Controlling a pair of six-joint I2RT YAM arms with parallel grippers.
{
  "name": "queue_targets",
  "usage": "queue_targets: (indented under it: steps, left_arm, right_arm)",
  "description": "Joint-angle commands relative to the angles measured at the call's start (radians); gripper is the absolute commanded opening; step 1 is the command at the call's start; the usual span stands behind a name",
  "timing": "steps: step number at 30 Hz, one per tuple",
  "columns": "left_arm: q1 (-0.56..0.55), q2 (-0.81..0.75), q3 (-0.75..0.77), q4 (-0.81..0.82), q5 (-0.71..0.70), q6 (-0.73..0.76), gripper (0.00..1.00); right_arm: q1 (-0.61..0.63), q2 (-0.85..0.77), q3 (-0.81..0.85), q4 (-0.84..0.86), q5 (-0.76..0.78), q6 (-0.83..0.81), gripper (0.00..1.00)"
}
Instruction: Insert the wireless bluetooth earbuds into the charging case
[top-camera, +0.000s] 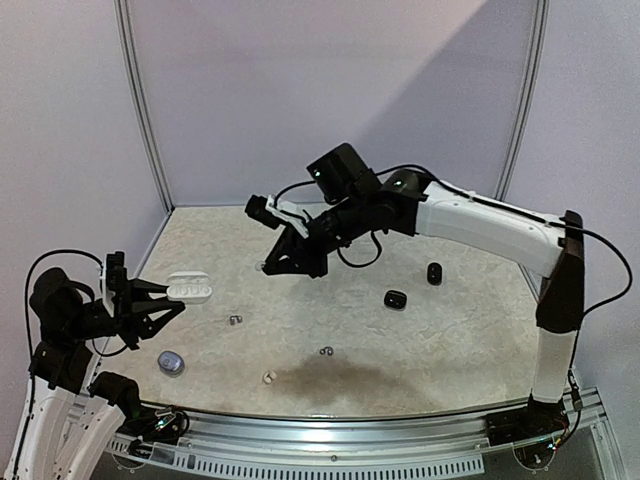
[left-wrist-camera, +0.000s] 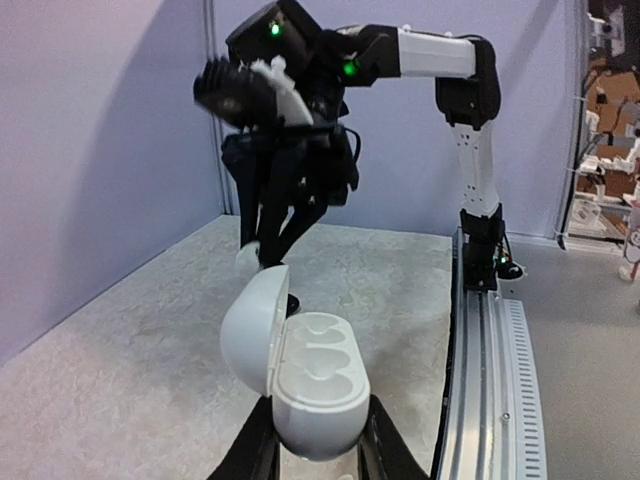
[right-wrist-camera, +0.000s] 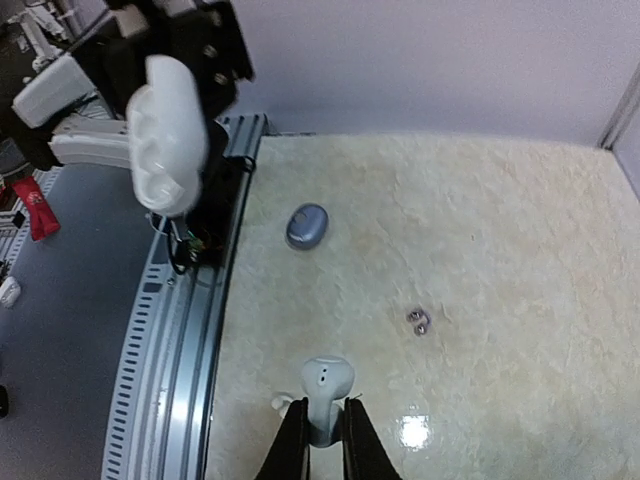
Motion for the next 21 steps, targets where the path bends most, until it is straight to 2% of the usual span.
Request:
queue_targets:
  steps: [1,9,21]
  left_arm:
    - [-0.031,0.012,0.055,-0.086,0.087,0.137,0.0]
    - [-0.091,0.029,0.092,-0.215,0.106,0.294,0.0]
    - [-0.127,0.039,0.09,-0.202,0.097,0.272,0.0]
  right_arm:
    - [0.076,-0.108,-0.009,0.009,-0.077,-0.074,0.0]
    - [0.194,-0.134,0.037,-0.013,-0.044,-0.148,0.0]
    - [0.245,-0.059,0.139,-0.026,-0.026,-0.186,0.0]
